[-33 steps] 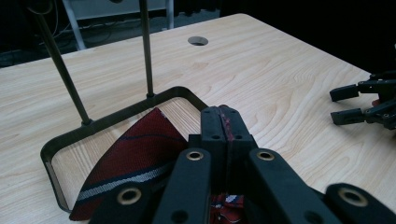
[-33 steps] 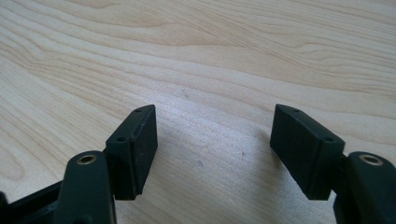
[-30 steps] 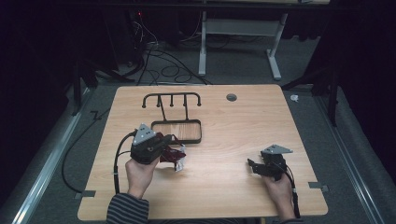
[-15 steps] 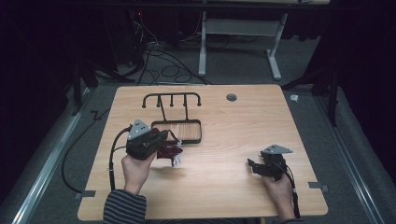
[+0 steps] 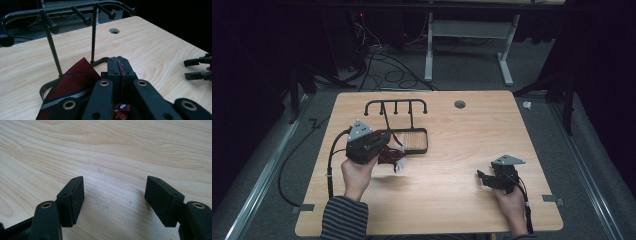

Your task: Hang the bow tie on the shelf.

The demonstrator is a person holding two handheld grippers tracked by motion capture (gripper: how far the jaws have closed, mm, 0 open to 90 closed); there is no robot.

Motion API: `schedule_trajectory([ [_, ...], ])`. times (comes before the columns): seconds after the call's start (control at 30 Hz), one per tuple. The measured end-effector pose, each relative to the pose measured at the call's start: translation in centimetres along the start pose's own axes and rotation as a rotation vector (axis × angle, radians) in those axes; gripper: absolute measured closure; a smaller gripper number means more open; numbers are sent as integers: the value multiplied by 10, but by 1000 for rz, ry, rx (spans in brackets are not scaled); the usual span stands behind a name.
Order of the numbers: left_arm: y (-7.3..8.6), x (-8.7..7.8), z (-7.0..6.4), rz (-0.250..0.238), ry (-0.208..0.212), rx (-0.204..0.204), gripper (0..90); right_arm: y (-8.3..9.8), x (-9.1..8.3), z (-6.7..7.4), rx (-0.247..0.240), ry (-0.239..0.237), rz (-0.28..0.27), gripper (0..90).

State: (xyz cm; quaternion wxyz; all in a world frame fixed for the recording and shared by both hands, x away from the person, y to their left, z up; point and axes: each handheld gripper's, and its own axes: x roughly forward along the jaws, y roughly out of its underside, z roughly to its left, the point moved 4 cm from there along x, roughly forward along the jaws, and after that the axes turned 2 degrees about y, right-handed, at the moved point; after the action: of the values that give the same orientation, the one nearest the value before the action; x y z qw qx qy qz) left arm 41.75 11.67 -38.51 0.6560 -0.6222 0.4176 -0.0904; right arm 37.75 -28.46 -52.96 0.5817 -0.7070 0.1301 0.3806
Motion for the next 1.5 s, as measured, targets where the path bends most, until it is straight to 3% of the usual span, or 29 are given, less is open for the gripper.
schedule_trajectory([
  [0.7,-25,12,7,-10,-17,0,896,0,0,0,4,-2,-1,334],
  [1.33,-36,21,11,-19,-29,-5,896,0,0,0,3,-4,-2,334],
  [1.5,-41,24,11,-21,-45,11,895,0,0,0,3,-4,-1,334],
])
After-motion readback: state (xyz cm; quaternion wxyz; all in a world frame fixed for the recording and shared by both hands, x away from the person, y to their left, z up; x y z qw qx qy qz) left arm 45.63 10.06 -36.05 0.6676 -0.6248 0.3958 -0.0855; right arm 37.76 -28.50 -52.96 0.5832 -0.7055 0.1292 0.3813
